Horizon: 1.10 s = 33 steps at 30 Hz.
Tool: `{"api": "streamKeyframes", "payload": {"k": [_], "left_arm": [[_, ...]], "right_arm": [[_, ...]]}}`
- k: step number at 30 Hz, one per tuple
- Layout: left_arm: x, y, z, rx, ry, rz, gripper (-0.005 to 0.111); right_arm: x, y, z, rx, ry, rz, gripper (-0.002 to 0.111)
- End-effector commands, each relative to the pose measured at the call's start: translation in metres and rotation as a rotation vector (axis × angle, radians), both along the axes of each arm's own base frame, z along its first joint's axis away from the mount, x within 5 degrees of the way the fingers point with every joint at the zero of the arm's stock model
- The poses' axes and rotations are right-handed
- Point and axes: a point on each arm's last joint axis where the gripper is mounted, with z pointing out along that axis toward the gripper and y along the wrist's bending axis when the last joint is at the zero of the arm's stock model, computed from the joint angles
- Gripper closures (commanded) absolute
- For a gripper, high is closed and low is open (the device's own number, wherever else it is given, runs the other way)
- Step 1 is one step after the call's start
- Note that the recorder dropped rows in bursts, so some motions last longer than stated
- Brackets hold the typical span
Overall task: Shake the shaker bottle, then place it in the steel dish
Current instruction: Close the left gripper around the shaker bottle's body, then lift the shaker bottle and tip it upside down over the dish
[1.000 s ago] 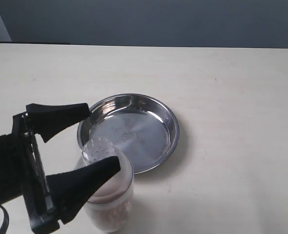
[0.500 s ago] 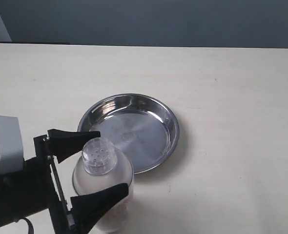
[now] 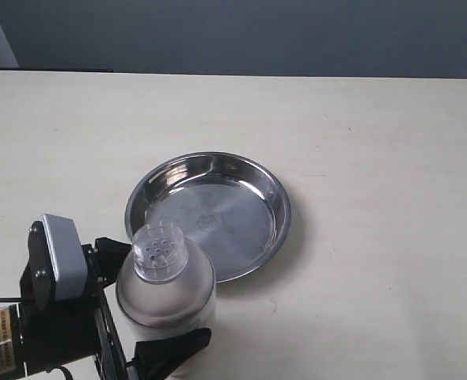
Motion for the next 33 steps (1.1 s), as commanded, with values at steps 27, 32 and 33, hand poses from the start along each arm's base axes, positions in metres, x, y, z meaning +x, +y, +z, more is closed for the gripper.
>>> {"api": "streamKeyframes", "payload": {"k": [27,32,33], "left_arm": [[0.021,-0.014,-0.018,0.026,0.057,0.006,0.049],[0.021,-0.014,-0.012,0.011,0.033,0.003,0.082],[0.021,-0.014,-0.01,0.005,0.024,0.003,0.09]], "right_arm": [[0.0,0.0,0.001,-0.002,-0.011,0.002,0.109],[0.0,0.0,0.001,-0.002,-0.011,0.002,0.109],[0.0,0.0,0.001,-0.002,-0.011,0.002,0.109]]}}
